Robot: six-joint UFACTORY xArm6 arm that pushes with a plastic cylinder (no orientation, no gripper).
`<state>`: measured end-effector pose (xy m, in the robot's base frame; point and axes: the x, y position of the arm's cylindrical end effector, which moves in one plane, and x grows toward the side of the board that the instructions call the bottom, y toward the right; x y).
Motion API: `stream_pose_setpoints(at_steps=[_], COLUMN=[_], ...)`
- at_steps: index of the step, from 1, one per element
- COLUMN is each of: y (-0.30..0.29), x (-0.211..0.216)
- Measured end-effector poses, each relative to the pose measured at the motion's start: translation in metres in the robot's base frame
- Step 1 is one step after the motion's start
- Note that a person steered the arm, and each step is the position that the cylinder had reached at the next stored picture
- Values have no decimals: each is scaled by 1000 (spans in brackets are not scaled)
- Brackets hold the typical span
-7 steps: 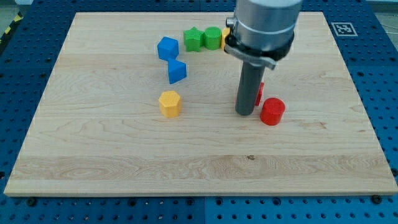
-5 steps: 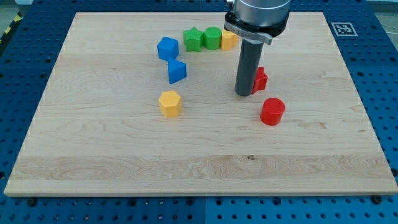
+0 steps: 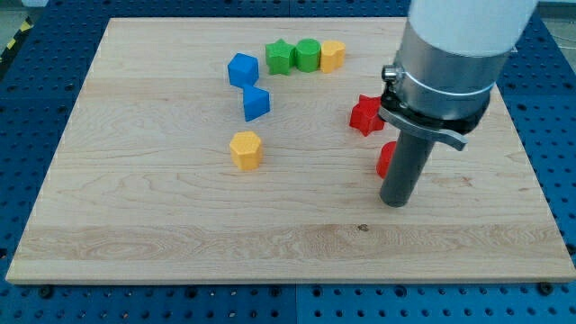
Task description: Move your arm to the bottom right of the red circle
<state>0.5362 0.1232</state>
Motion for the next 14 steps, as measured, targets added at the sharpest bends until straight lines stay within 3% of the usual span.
stream_pose_setpoints(at_steps=[2,4,6,11,13,14], y=[35,6,4,-39,-38,-24], x=[-14,-15,15,-45,7,7])
